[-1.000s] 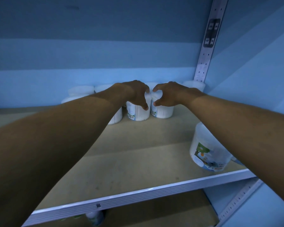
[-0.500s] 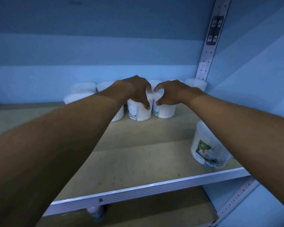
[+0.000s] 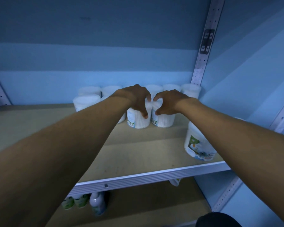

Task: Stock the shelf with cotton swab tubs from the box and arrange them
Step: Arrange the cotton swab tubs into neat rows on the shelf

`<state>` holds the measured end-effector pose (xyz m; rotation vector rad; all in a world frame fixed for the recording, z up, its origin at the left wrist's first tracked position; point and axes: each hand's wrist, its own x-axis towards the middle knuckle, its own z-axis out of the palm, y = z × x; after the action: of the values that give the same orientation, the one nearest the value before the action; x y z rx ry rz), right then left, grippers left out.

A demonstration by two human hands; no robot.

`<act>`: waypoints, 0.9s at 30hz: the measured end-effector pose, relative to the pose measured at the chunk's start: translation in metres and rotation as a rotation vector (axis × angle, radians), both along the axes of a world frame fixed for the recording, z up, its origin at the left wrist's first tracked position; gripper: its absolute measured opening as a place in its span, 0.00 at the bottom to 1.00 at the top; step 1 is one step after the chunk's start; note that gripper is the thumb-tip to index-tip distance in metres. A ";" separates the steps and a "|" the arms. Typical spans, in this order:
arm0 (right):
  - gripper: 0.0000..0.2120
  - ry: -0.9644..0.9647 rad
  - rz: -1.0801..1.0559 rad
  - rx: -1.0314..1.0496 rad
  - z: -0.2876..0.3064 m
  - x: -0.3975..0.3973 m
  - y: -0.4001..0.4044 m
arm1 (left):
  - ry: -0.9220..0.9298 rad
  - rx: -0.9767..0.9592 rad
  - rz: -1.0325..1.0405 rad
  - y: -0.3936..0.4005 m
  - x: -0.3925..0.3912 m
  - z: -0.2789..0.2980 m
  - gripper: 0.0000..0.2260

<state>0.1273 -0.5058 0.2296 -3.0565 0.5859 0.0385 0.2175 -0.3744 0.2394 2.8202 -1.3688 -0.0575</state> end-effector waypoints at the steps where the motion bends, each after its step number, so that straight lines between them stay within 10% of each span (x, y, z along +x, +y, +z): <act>1: 0.32 0.004 0.001 -0.004 0.000 -0.003 0.002 | -0.002 0.000 0.002 0.002 -0.003 0.000 0.34; 27: 0.26 -0.025 0.058 0.003 0.010 -0.078 0.049 | -0.030 0.022 -0.003 0.062 -0.078 0.004 0.35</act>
<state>0.0488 -0.4567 0.2394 -3.0659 0.4949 0.0019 0.1392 -0.3122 0.2434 2.8482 -1.3874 -0.0311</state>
